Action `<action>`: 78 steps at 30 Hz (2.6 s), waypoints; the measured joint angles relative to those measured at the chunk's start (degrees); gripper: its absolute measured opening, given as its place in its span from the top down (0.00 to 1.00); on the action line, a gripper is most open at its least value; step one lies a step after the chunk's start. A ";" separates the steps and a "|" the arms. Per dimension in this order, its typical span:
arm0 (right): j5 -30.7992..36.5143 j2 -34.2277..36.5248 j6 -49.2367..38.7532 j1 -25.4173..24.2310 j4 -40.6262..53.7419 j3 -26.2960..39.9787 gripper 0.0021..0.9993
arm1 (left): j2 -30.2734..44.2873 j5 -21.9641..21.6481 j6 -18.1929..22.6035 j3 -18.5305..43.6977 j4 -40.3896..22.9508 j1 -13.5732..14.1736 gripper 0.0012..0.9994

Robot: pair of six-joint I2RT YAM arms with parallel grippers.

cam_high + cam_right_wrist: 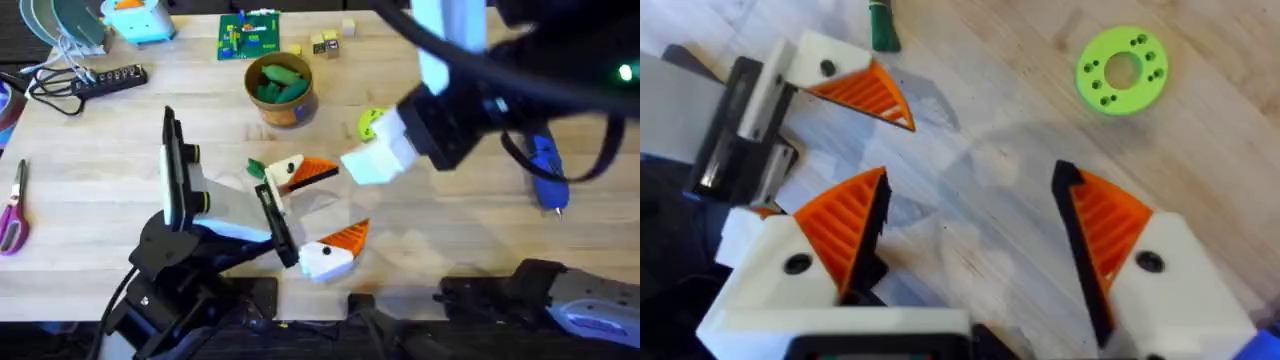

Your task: Pick up the gripper from the table and insert it into the empty holder that is missing its gripper. Then pick up a screw, insert it into the mounting hole, and use the screwdriver to tighten it. Finally, clean up the table by picking up the vegetable and placing it into the bucket.

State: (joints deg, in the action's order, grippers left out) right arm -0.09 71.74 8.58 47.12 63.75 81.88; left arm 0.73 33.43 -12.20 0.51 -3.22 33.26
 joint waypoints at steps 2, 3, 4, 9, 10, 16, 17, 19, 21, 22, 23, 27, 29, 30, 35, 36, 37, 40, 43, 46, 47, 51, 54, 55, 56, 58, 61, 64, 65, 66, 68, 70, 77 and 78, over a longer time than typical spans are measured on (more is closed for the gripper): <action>-0.33 -4.31 0.02 -0.40 -2.97 -5.25 0.01 | 0.00 0.00 -0.01 0.00 -0.01 0.00 0.01; -0.64 -6.88 0.01 -0.42 -4.67 -7.93 0.01 | 0.00 0.00 -0.01 0.00 0.00 0.00 0.01; -1.16 -9.49 0.00 -0.42 -6.20 -10.33 0.01 | 0.00 0.00 0.02 0.00 0.02 0.00 0.01; -4.54 -23.09 -0.43 -0.42 -11.04 -20.79 0.01 | 0.00 -0.02 0.02 0.00 -0.01 0.00 0.01; -5.51 -25.84 -0.77 -0.42 -11.68 -22.87 0.01 | 0.01 -0.04 0.02 0.00 0.01 0.00 0.01; -10.45 -36.39 -3.70 -0.42 -13.16 -32.45 0.01 | 0.00 -0.26 0.07 0.00 -0.01 0.00 0.01; -11.02 -37.61 -4.40 -0.42 -13.35 -33.85 0.01 | 0.00 -0.26 0.14 0.00 -0.01 0.00 0.01; -11.90 -39.79 -5.69 -0.42 -14.24 -36.17 0.01 | 0.00 -0.26 0.17 0.00 0.00 0.00 0.01; -12.77 -41.66 -7.06 -0.42 -15.59 -37.96 0.01 | 0.00 -0.26 0.17 0.00 -0.01 0.00 0.01; -13.37 -42.66 -7.88 -0.42 -16.67 -38.86 0.01 | 0.00 -0.26 0.17 0.00 -0.01 0.00 0.01; -13.99 -43.36 -8.57 -0.42 -17.60 -39.51 0.01 | 0.02 -0.28 0.17 0.00 0.01 0.00 0.01; -18.03 -45.29 -12.84 -0.42 -21.22 -40.75 0.01 | 0.00 -0.28 0.17 0.00 0.01 0.00 0.01; -19.25 -45.61 -15.19 -0.42 -21.49 -40.78 0.01 | 0.00 -0.28 0.19 0.00 0.00 0.00 0.01; -19.68 -45.63 -16.28 -0.42 -21.49 -40.82 0.01 | 0.00 -0.28 0.15 0.00 -0.01 0.00 0.01; -20.80 -45.66 -19.68 -0.42 -21.49 -41.09 0.01 | 0.01 -0.48 0.18 0.00 0.02 0.00 0.44; -20.86 -45.66 -20.09 -0.42 -21.48 -41.14 0.01 | 0.00 -0.49 0.18 0.00 0.02 0.00 0.60; -20.90 -45.66 -20.36 -0.42 -21.47 -41.17 0.01 | 0.00 -0.48 0.19 0.00 0.02 0.00 0.76; -20.97 -45.66 -20.90 -0.42 -21.47 -41.19 0.01 | 0.00 -0.61 0.42 0.00 0.02 0.00 0.99; -20.97 -45.66 -21.07 -0.42 -21.49 -41.19 0.01 | 0.00 -0.63 0.41 0.00 0.02 0.00 0.99; -20.92 -45.66 -21.06 -0.42 -21.92 -41.21 0.01 | 0.00 -0.63 0.41 0.00 0.02 0.00 0.99; -20.56 -45.66 -21.01 -0.42 -22.51 -41.23 0.01 | 0.00 -0.63 0.41 0.00 0.02 0.00 0.99; -13.42 -45.66 -15.22 -0.91 -26.23 -41.23 0.01 | 0.00 -0.63 0.41 0.00 0.02 0.00 0.99; -4.34 -45.66 -9.86 -2.78 -26.54 -41.23 0.01 | 0.02 -0.63 0.43 0.00 0.02 0.00 0.99; -1.32 -45.66 -8.53 -3.71 -26.62 -41.23 0.01 | 0.00 -0.63 0.42 0.00 0.02 0.00 0.99; 1.80 -45.66 -7.27 -4.81 -26.78 -41.23 0.01 | 0.00 -0.63 0.43 0.00 0.02 0.00 0.99; 7.40 -45.66 -4.81 -7.19 -27.01 -41.23 0.01 | 0.00 -0.63 0.42 0.00 0.02 0.00 0.99; 15.25 -45.66 -1.74 -12.45 -27.59 -41.26 0.01 | 0.00 -0.63 0.41 0.00 0.02 0.00 0.99; 19.92 -45.42 -1.10 -19.26 -28.61 -41.26 0.01 | 0.00 -0.63 0.43 0.00 0.02 0.00 0.99; 20.97 -44.97 -1.27 -21.96 -28.76 -41.26 0.01 | 0.01 -0.63 0.41 0.00 0.02 0.00 0.99; 21.67 -44.31 -1.51 -24.48 -28.83 -41.26 0.01 | 0.02 -0.63 0.41 0.00 0.02 0.00 0.99; 22.53 -42.04 -1.99 -29.79 -28.88 -41.26 0.01 | 0.00 -0.63 0.41 0.00 0.02 0.00 0.99; 22.38 -38.85 -2.79 -34.91 -28.92 -41.26 0.01 | 0.00 -0.63 0.41 0.00 0.02 0.00 0.99; 14.90 -21.08 -5.17 -51.54 -27.33 -37.75 0.01 | 0.00 -0.63 0.41 0.00 0.02 0.00 0.99; 14.06 -18.34 -5.91 -53.19 -26.83 -36.31 0.01 | 0.00 -0.63 0.42 0.00 0.02 0.00 0.99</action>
State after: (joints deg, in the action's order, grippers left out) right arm 13.97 53.40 2.67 -6.07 36.93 45.57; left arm 0.73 32.80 -11.78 0.51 -3.20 33.26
